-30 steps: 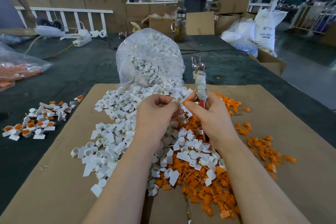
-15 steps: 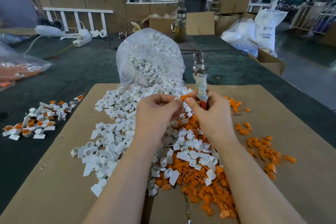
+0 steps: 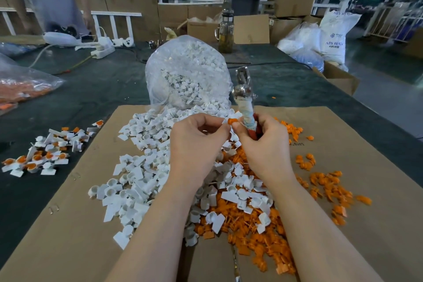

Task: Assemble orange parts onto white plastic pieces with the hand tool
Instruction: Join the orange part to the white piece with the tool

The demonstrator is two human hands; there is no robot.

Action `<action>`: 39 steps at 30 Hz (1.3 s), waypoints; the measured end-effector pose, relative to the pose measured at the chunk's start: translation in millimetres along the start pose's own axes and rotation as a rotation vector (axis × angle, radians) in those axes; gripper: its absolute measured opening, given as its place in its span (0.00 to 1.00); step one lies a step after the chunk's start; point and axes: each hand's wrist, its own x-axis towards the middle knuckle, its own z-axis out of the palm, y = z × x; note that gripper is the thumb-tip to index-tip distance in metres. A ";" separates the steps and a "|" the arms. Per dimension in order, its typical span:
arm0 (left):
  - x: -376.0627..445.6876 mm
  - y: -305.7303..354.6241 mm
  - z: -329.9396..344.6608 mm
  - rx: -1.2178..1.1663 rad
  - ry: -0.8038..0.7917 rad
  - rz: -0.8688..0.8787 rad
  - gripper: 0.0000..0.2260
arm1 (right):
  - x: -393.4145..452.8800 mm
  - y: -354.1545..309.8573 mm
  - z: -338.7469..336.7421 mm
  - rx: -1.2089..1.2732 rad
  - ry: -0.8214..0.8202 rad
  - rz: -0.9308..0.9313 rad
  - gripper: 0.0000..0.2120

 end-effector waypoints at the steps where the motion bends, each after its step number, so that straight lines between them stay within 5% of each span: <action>1: -0.2 0.1 0.0 0.005 0.001 0.007 0.05 | 0.1 0.2 -0.1 0.006 -0.002 0.006 0.06; 15: -0.5 -1.2 2.0 0.009 0.007 0.022 0.05 | 0.0 0.4 -0.9 -0.068 -0.026 0.017 0.06; 29: 3.8 -5.2 0.2 0.071 0.073 0.023 0.06 | 3.2 -4.7 -9.1 0.029 -0.265 0.094 0.05; 39: 10.3 -5.4 -8.4 -0.127 0.060 -0.041 0.04 | 8.1 -0.7 -33.5 0.049 -0.511 0.225 0.08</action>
